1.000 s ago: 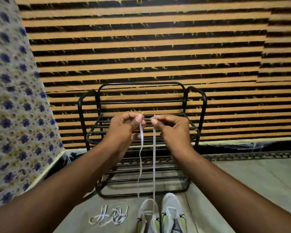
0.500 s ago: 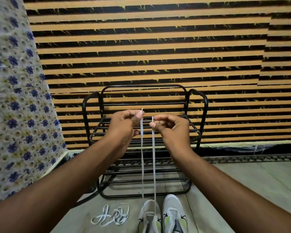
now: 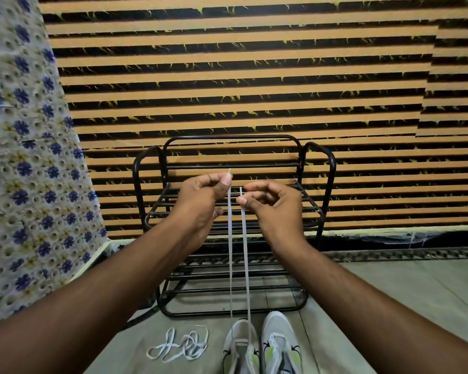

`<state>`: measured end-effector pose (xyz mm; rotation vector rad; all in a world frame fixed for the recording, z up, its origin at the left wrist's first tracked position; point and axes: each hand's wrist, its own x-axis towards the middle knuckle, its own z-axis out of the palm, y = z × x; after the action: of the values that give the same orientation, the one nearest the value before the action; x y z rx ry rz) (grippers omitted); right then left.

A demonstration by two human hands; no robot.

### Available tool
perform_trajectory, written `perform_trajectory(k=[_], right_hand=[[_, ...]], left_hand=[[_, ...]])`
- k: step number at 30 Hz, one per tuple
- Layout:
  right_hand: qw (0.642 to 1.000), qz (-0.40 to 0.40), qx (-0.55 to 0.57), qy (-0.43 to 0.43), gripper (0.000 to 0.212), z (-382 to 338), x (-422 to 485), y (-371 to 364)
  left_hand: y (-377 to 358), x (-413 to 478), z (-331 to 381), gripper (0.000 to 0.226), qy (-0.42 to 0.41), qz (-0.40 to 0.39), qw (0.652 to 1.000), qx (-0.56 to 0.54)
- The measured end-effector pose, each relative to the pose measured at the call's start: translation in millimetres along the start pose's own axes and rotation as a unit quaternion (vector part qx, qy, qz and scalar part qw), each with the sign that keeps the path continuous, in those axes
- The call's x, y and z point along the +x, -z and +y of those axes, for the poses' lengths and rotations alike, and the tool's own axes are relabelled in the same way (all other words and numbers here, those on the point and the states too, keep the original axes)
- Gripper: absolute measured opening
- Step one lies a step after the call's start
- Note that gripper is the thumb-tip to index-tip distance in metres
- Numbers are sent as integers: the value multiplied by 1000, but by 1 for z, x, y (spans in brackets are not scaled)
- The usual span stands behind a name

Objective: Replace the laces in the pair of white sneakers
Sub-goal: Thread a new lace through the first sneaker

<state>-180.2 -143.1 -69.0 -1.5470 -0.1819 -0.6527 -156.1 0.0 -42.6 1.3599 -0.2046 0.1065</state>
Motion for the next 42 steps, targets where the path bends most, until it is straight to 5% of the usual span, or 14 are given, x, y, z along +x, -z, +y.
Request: perform_trajectory(k=[20, 25, 34, 42], right_hand=[[1000, -3, -14, 8, 15, 28, -16, 10], [999, -7, 0, -43, 12, 73, -36, 19], [983, -56, -152, -90, 18, 176, -68, 29], [964, -118, -211, -110, 29, 252, -104, 39]], left_hand=[[9, -1, -20, 15, -17, -35, 997, 68], [21, -2, -71, 13, 60, -29, 997, 45], [44, -11, -203, 9, 143, -44, 977, 154], [71, -16, -313, 42, 135, -112, 929, 326]])
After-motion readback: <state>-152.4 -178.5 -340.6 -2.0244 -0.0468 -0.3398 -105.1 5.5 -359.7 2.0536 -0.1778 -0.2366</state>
